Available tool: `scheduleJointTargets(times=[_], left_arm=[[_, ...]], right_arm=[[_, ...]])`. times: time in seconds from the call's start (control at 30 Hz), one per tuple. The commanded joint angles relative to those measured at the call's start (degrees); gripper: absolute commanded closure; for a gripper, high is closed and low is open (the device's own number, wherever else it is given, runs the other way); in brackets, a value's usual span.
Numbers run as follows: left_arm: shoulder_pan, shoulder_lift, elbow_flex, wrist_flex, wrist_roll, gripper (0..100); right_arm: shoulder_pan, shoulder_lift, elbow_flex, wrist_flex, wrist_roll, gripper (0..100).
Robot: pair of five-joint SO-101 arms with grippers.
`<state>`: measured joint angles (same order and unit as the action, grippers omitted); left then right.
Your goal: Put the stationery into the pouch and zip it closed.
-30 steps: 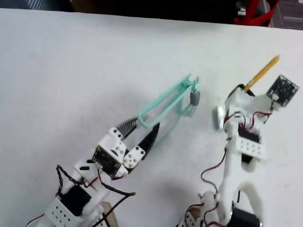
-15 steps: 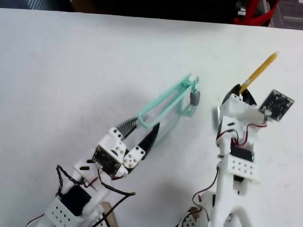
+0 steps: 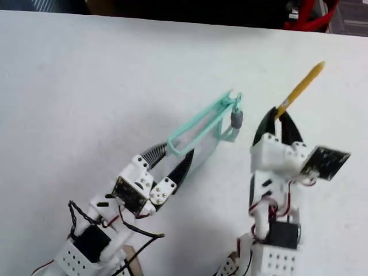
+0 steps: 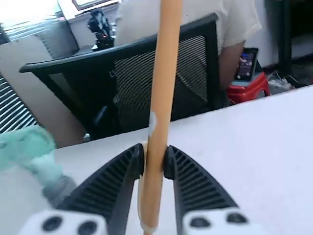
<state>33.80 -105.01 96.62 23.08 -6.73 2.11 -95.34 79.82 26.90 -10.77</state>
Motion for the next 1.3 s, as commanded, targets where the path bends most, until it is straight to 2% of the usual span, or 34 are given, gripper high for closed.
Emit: scheduleJointTargets(times=[0.0,0.1,0.57,0.77,0.87,1.1,1.27], left_arm=[[-0.75,0.66,0.44,1.32,0.00,89],[-0.75,0.66,0.44,1.32,0.00,89],[-0.66,0.66,0.44,1.32,-0.09,89],[-0.48,0.66,0.44,1.32,-0.09,89],[-0.48,0.66,0.44,1.32,-3.08,89],[-0.40,0.66,0.44,1.32,-4.66,89],[-0.40,0.66,0.44,1.23,-4.66,89]], right_arm=[[-5.67,-8.84,-0.88,5.67,7.38,98.1],[-9.19,-6.29,-2.11,6.11,10.81,98.1],[-10.51,-7.87,-21.19,6.02,10.55,98.1],[-24.66,-7.34,-23.30,1.54,11.08,98.1],[-30.20,-4.00,-23.65,0.66,11.16,98.1],[-33.45,10.51,-23.65,-0.92,11.16,98.1],[-33.54,11.65,-23.30,-0.48,10.99,98.1]])
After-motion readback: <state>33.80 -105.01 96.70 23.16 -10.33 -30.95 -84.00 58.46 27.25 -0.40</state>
